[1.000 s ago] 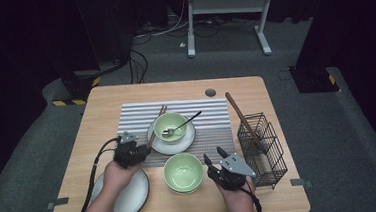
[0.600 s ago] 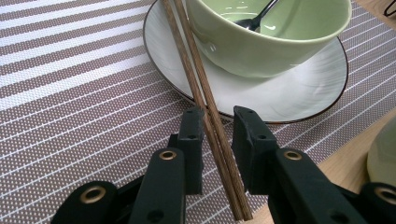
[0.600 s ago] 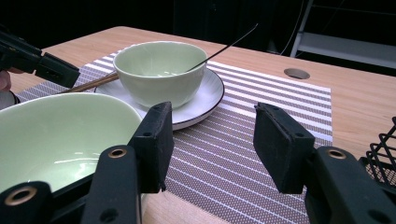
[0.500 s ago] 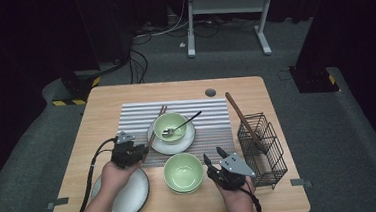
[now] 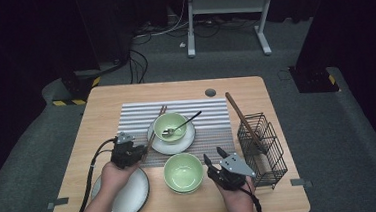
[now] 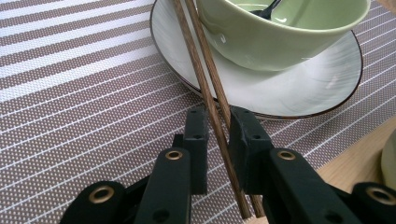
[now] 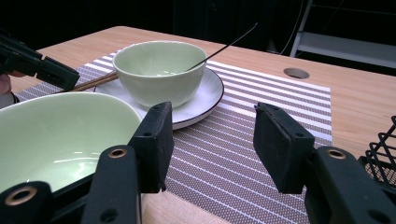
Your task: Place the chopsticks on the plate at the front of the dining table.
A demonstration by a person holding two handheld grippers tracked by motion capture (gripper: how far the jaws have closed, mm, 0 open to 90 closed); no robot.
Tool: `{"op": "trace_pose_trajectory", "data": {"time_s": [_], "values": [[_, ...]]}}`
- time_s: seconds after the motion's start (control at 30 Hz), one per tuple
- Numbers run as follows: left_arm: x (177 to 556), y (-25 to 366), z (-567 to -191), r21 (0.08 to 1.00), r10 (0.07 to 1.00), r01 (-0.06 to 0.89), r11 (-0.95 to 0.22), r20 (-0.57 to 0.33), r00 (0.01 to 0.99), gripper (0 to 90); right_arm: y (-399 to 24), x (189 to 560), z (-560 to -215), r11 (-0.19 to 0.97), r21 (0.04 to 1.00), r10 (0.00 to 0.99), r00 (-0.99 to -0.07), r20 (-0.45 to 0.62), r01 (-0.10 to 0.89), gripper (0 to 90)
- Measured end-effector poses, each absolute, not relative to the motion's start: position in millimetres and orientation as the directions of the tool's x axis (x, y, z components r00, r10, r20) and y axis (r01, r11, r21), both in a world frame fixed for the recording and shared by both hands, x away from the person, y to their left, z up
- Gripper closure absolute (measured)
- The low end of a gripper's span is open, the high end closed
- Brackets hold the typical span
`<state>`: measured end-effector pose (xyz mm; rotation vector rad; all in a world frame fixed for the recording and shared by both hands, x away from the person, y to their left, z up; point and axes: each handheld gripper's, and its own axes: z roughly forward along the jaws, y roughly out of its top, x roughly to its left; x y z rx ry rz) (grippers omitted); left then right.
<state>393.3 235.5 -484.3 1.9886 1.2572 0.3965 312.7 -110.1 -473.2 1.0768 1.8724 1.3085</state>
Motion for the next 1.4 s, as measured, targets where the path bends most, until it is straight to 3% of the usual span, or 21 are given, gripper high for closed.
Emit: {"op": "trace_pose_trajectory", "data": {"time_s": [0.63,1.03,1.4], "values": [[391,234,-485,0.717,0.872,0.648,-0.256,-0.118,0.476,84.0,-109,312,-473,0.188,0.945,0.873,-0.487,-0.035,0.269,47.4],[387,239,-476,0.757,0.879,0.618,-0.212,-0.13,0.46,79.0,-112,313,-473,0.183,0.945,0.875,-0.484,-0.03,0.271,47.4],[397,243,-484,0.718,0.903,0.662,-0.217,-0.11,0.416,77.2,-112,313,-474,0.183,0.944,0.875,-0.484,-0.029,0.275,47.4]]}}
